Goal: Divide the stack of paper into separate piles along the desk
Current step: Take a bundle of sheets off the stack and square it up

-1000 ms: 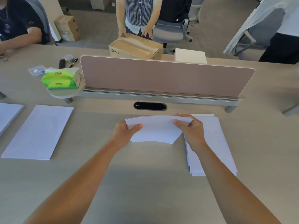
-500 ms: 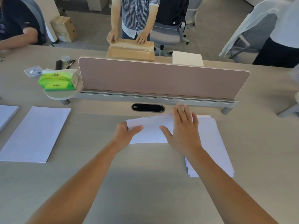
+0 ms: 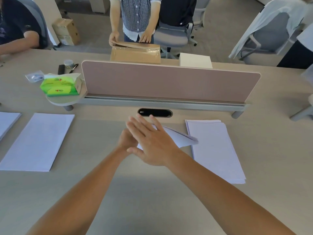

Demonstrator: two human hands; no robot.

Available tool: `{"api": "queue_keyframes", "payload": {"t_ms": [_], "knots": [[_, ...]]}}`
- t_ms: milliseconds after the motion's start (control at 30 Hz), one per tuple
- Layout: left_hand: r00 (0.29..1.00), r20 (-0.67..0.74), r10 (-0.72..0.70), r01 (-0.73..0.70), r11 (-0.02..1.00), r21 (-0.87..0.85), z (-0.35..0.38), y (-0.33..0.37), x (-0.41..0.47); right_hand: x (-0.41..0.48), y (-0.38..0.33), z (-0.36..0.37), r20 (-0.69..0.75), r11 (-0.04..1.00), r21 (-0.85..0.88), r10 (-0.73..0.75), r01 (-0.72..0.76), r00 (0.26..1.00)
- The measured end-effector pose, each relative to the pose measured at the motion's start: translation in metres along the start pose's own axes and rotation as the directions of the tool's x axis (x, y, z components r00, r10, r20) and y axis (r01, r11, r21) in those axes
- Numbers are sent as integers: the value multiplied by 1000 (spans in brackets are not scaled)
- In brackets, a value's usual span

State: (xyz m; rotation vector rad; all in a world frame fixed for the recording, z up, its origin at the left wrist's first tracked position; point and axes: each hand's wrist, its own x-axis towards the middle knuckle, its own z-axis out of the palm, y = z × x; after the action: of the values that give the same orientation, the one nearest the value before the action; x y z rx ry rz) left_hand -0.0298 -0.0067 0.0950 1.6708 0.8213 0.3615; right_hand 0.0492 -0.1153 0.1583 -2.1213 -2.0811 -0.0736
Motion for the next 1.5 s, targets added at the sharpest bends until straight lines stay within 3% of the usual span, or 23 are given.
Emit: {"api": "queue_keyframes", "payload": {"t_ms": [33, 67, 133, 167, 233, 300, 333, 467, 567, 667, 800, 1133, 1200, 1300, 1400, 1500], "knots": [[998, 0, -55, 55, 998, -27, 0, -4, 2, -5, 7, -4, -81, 998, 49, 47, -43, 996], [999, -33, -24, 23, 1000, -17, -1, -4, 3, -13, 18, -6, -176, 988, 113, 128, -109, 976], [996, -93, -15, 12, 1000, -27, -1, -2, 0, -37, 45, -8, -387, 944, 222, 313, -242, 867], [994, -100, -36, 32, 999, -33, 0, -3, 0, -52, 60, -10, -414, 898, 309, 423, -312, 806], [993, -101, -60, 56, 998, -39, 0, -4, 1, -78, 81, -12, -191, 677, 602, 637, -424, 747], [993, -93, -71, 65, 996, -67, 0, -2, 0, -89, 98, 0, 117, 398, 776, 672, -490, 731], [992, -86, -88, 81, 993, -88, -1, 0, 0, -90, 104, 8, 190, 325, 804, 653, -498, 733], [991, -4, -132, 126, 958, -257, -3, 4, 0, -74, 106, 32, 277, 36, 919, 651, -394, 706], [991, 21, -133, 133, 945, -298, 1, 6, 1, -61, 96, 32, 261, -107, 957, 724, -269, 638], [996, -11, -92, 84, 952, -294, 4, 9, 4, -54, 97, 30, 244, -144, 966, 773, -213, 586], [997, -7, -76, 69, 942, -329, -1, 7, 9, -56, 106, 29, 224, -122, 971, 760, -205, 610], [983, 29, -182, 179, 910, -374, 11, -21, 22, -72, 129, 77, 331, -11, 894, 690, -448, 644], [977, -2, -212, 199, 921, -335, 14, -25, 27, -71, 131, 87, 326, 66, 860, 693, -507, 643], [975, -100, -197, 183, 975, -129, 19, -28, 39, -64, 127, 99, 252, 155, 848, 723, -507, 643], [981, -112, -159, 153, 987, -54, 16, -24, 59, -47, 129, 100, 192, 153, 880, 751, -450, 631], [974, -66, -215, 211, 976, -57, 6, -23, 82, -33, 141, 100, 266, 89, 885, 710, -458, 652]]}}
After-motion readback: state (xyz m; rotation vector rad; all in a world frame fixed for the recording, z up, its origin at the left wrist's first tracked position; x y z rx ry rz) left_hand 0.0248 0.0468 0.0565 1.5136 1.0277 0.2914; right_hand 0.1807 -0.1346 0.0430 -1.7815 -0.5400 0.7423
